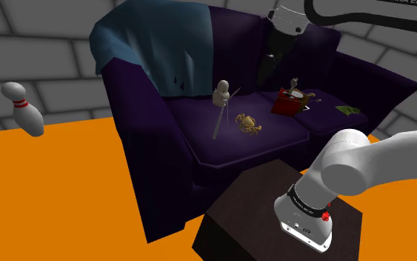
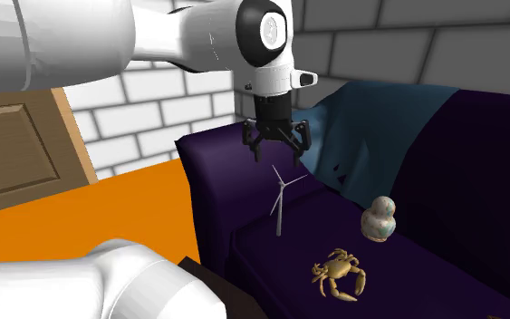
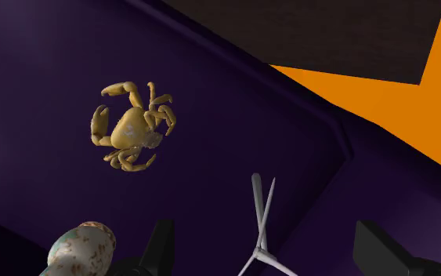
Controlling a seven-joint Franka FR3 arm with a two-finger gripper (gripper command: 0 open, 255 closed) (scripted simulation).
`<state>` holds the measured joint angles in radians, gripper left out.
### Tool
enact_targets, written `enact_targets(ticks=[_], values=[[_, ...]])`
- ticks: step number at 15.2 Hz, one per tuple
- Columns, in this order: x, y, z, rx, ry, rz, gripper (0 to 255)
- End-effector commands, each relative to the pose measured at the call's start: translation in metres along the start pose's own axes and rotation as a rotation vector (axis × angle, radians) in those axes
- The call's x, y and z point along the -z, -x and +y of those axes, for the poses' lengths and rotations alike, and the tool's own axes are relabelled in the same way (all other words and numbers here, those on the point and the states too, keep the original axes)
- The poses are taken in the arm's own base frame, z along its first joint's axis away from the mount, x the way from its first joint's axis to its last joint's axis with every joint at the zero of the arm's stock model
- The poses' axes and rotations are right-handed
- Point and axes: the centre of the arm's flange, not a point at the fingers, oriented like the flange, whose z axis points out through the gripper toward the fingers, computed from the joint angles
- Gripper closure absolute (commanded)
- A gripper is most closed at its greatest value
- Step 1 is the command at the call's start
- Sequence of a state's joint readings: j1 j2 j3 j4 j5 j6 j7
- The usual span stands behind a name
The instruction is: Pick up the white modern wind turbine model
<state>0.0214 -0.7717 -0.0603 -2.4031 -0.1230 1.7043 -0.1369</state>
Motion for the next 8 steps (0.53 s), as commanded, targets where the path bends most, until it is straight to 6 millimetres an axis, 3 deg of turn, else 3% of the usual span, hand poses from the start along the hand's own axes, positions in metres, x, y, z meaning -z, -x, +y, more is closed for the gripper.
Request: enact_targets(ticks=[1, 8], values=[[0.000, 0.000, 0.000, 0.000, 0.000, 0.000, 0], [-0.067, -0.078, -0.027, 0.000, 0.078, -0.096, 0]])
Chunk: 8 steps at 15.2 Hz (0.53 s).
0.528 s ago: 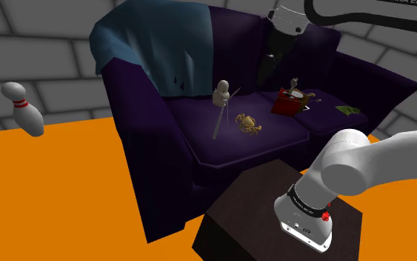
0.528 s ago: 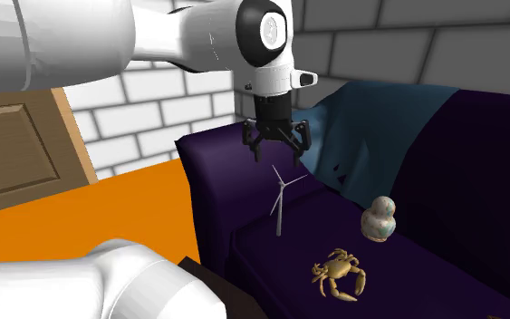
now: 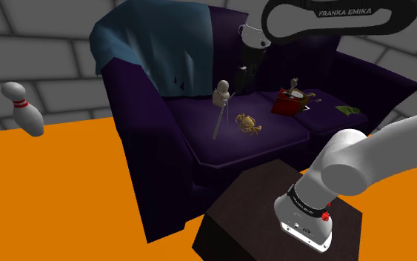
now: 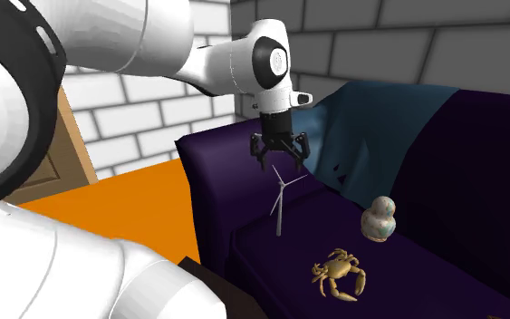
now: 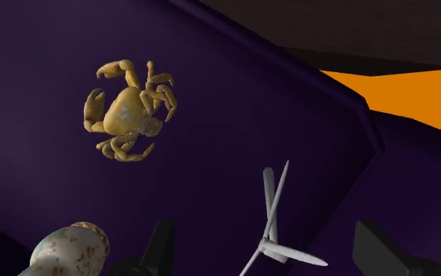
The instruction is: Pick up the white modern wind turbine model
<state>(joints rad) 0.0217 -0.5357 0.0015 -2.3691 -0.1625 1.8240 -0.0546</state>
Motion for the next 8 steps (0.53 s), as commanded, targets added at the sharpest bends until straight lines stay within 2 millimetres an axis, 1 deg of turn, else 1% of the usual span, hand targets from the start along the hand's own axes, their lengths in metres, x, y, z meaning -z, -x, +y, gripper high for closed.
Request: enact_targets(ticks=[1, 4, 8], values=[[-0.017, -0.024, -0.010, 0.000, 0.022, -0.027, 0], [-0.045, -0.057, -0.021, 0.000, 0.055, -0.068, 0], [-0.066, -0.058, -0.025, 0.000, 0.055, -0.068, 0]])
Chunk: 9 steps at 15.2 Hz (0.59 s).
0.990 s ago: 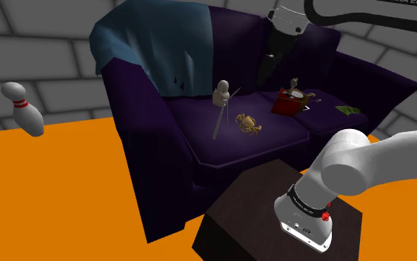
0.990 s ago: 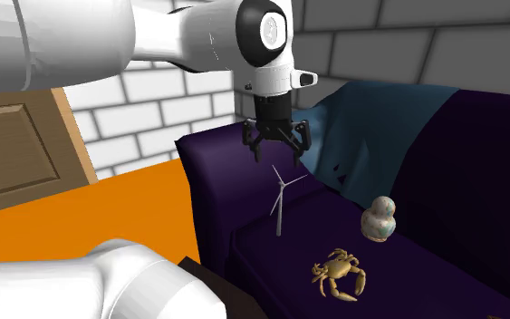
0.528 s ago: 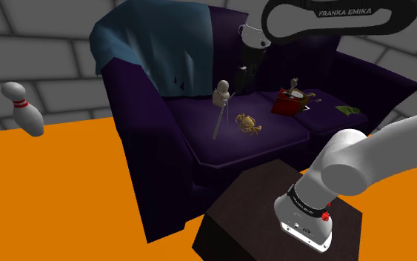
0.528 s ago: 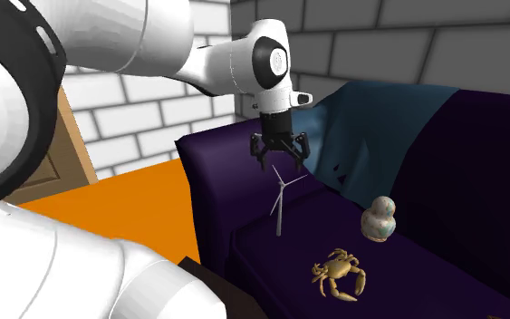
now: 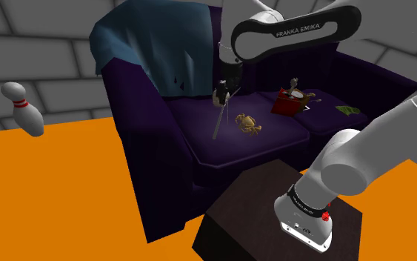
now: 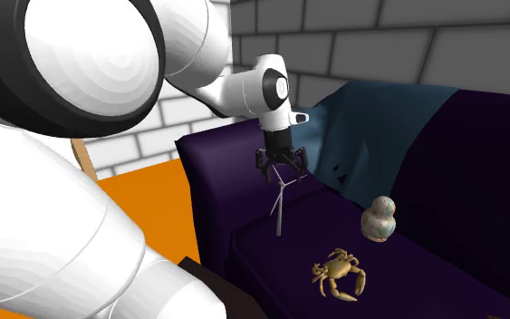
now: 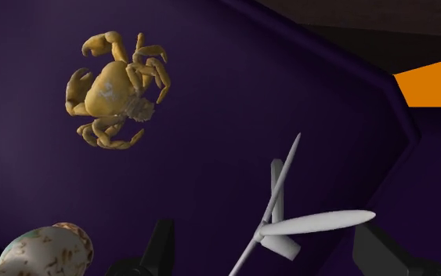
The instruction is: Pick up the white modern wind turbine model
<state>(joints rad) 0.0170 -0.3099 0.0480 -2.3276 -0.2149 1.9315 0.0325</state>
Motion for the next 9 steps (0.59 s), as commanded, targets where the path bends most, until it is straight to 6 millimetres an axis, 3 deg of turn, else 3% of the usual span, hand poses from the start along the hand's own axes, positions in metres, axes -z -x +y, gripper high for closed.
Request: enact_targets(ticks=[1, 6, 7, 9], values=[[-0.010, -0.001, -0.004, 0.000, 0.001, 0.000, 0], [-0.023, -0.002, -0.006, 0.000, 0.001, 0.000, 0], [-0.023, -0.002, -0.006, 0.000, 0.001, 0.000, 255], [-0.023, -0.003, -0.006, 0.000, 0.001, 0.000, 255]])
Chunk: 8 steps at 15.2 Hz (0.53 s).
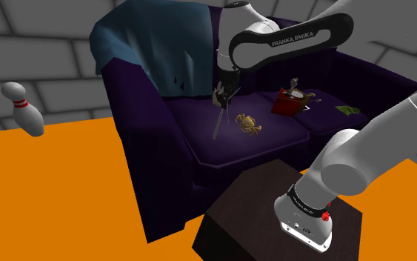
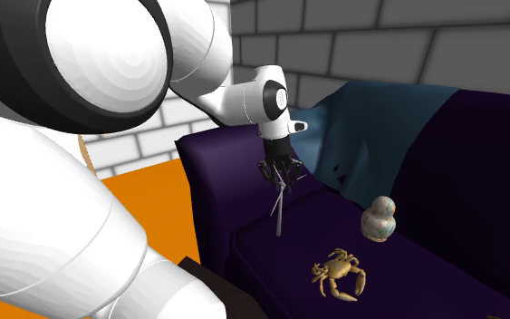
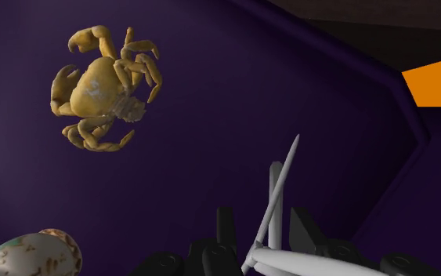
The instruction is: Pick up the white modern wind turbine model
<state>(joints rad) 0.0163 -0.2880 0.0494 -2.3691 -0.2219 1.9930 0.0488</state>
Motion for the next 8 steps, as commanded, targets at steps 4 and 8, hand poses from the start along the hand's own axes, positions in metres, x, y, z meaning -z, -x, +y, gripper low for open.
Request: enact_targets(ticks=[4, 8], values=[[-0.0001, 0.0001, 0.0000, 0.000, 0.000, 0.000, 255], [0.0049, 0.0006, 0.0009, 0.000, 0.000, 0.000, 255]])
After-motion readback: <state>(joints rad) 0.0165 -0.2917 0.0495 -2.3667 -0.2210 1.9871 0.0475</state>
